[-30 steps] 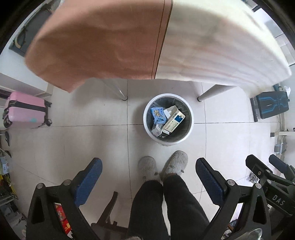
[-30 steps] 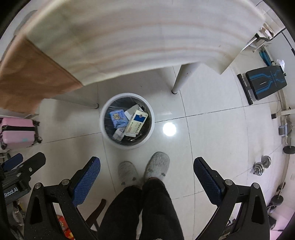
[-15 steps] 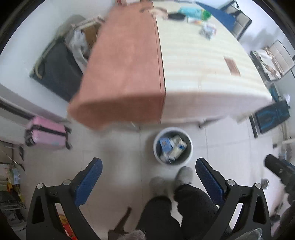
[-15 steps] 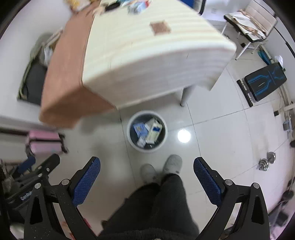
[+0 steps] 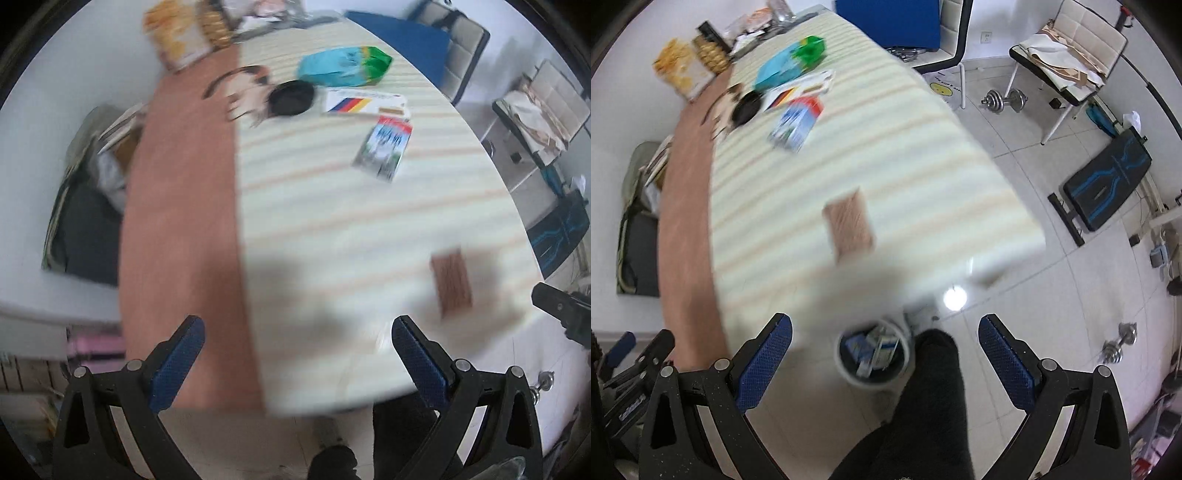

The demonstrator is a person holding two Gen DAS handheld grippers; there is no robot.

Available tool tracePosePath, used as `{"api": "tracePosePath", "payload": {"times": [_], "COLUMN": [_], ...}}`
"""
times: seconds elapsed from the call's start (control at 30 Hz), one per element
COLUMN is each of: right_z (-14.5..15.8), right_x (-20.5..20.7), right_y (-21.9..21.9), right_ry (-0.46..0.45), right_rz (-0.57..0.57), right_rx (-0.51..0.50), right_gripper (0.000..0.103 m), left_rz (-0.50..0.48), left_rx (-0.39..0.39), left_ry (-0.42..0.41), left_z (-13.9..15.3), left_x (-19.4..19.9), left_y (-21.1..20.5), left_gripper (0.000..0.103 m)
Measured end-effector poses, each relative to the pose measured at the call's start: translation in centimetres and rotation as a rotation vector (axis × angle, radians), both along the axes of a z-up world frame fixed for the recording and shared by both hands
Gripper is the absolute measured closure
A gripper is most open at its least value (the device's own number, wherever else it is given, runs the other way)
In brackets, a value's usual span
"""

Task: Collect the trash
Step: 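Move both tools back toward the table, then grasp the Perfectland milk carton with the left tool while the right tool grasps the blue-green rice bag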

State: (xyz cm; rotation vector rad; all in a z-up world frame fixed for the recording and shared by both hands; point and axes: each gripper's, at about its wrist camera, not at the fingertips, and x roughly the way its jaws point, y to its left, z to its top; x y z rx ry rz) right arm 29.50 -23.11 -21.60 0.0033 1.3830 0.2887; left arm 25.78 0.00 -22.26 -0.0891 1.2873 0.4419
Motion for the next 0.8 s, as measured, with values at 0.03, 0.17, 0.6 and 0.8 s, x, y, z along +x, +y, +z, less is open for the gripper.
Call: {"api": "tracePosePath", "payload": {"times": [0.03, 0.17, 0.6, 0.8], "right_z": [-0.6, -2.9, -6.4, -5.2], "right_x": [1.9, 11.2, 28.4, 34.3], "right_y": [0.1, 1.1, 3.2, 7.4], "right_ry": [0.009, 0.056, 0.163, 0.158], "right_rz": [0.003, 0.032, 0.112, 0.110], "right_rx": [-0.008, -0.030, -0.045, 0.105], "right_gripper": [0.001, 0.001, 0.001, 0.001], "left_rz": [-0.014, -0.076, -0.114, 0.256], "left_rx": [-0.011, -0.057, -0.202, -0.161], "left_ry": [0.021, 0.106, 0.220, 0.122], "left_z": [-0.6, -3.6, -10.2, -8.7], "left_x": [2.7, 12.2, 22.1, 17.0], "left_y": [0.0, 0.1, 2.3, 10.6], "left_gripper": [0.000, 0.000, 0.051, 0.051]}}
